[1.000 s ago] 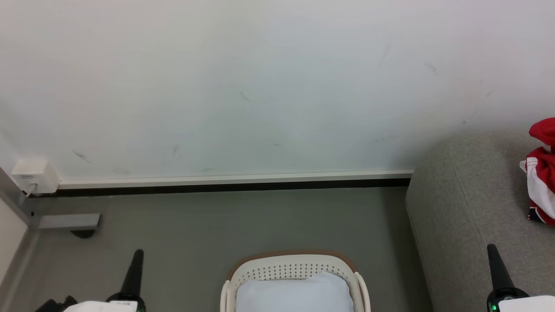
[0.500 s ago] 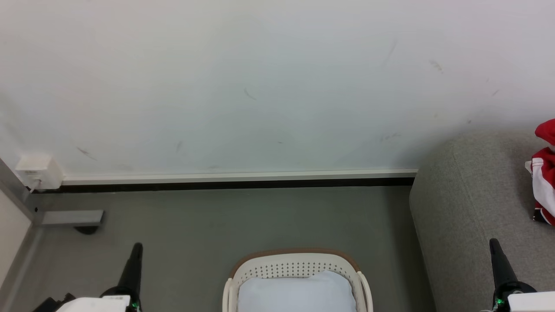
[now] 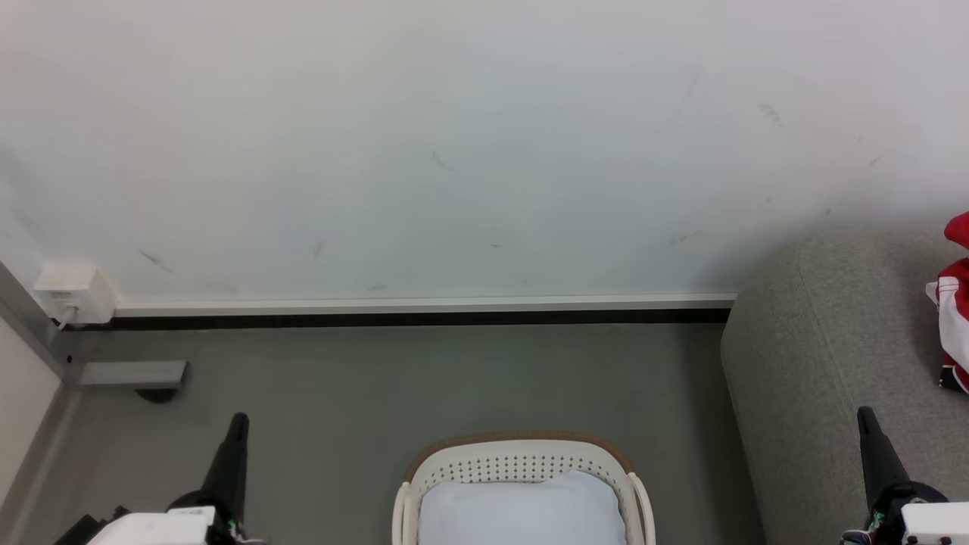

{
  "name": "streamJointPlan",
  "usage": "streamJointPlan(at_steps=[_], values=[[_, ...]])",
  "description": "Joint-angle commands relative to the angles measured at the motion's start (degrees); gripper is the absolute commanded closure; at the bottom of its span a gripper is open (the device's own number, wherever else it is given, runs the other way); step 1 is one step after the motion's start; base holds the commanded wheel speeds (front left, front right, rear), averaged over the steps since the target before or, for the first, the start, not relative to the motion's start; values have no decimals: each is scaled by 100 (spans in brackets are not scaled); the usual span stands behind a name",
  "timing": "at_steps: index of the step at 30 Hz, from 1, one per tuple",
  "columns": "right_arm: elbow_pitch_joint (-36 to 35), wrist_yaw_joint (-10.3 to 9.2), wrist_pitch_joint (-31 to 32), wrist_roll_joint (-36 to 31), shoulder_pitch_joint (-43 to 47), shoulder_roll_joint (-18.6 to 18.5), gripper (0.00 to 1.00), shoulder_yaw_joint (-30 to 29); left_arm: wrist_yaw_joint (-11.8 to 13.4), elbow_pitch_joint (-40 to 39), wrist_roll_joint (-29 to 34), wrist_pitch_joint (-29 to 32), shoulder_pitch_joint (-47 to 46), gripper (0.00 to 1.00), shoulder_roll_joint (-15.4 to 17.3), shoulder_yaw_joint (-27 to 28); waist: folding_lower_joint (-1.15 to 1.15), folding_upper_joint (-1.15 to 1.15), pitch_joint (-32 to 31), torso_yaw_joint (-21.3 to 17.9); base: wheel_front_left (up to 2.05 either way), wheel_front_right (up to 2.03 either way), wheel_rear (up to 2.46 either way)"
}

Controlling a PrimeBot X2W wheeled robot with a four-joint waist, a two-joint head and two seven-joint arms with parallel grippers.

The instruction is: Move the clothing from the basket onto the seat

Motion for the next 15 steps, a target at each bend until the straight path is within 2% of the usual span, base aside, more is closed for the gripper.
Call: streamJointPlan(at_steps=[1,11,15], values=[[-48,-11,46,173,-54,-26,100,-25,-40,-25,-148,35,-73,100,16,29,0,0,5,8,0,0,0],[-58,-12,168,590,-118,-23,100,-74,-54,-38,-580,153,-128,100,12,54,-1,0,33,56,0,0,0],[-56,-12,161,558,-115,-21,100,-76,-53,-37,-563,154,-125,100,11,52,-1,0,34,57,0,0,0]])
